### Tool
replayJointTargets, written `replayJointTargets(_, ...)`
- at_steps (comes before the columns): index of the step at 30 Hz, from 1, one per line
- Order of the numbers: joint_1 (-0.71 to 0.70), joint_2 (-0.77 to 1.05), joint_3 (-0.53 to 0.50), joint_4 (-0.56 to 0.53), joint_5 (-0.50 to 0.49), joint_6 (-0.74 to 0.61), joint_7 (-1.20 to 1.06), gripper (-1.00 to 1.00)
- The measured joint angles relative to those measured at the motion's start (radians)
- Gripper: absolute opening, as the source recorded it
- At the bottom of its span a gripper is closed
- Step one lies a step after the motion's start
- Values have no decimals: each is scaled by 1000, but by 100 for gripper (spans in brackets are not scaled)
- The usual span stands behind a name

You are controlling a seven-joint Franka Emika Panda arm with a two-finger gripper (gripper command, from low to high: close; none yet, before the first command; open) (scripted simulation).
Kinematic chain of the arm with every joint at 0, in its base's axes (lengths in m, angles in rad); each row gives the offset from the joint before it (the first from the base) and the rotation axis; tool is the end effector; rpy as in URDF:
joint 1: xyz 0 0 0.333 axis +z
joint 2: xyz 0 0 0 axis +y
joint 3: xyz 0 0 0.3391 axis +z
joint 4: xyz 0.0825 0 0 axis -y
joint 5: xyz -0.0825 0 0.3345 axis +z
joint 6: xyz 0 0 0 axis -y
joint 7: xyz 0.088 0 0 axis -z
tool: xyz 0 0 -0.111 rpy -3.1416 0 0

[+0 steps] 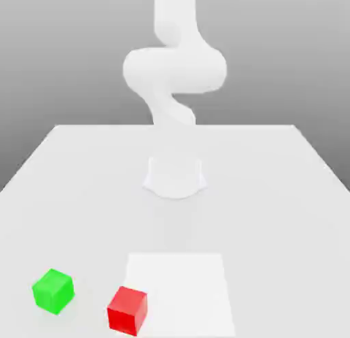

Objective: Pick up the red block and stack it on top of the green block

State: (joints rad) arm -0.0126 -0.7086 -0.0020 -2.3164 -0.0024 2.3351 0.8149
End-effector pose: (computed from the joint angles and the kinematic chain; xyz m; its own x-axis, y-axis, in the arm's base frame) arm 0.3188 -0.0050 0.6898 0.5021 -0.7343 0.4568 -0.5531 -0.6788 -0.4830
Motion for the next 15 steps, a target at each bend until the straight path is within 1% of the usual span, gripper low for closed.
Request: replayJointTargets(15, -61, 550, -31, -99, -7, 211, 84, 0)
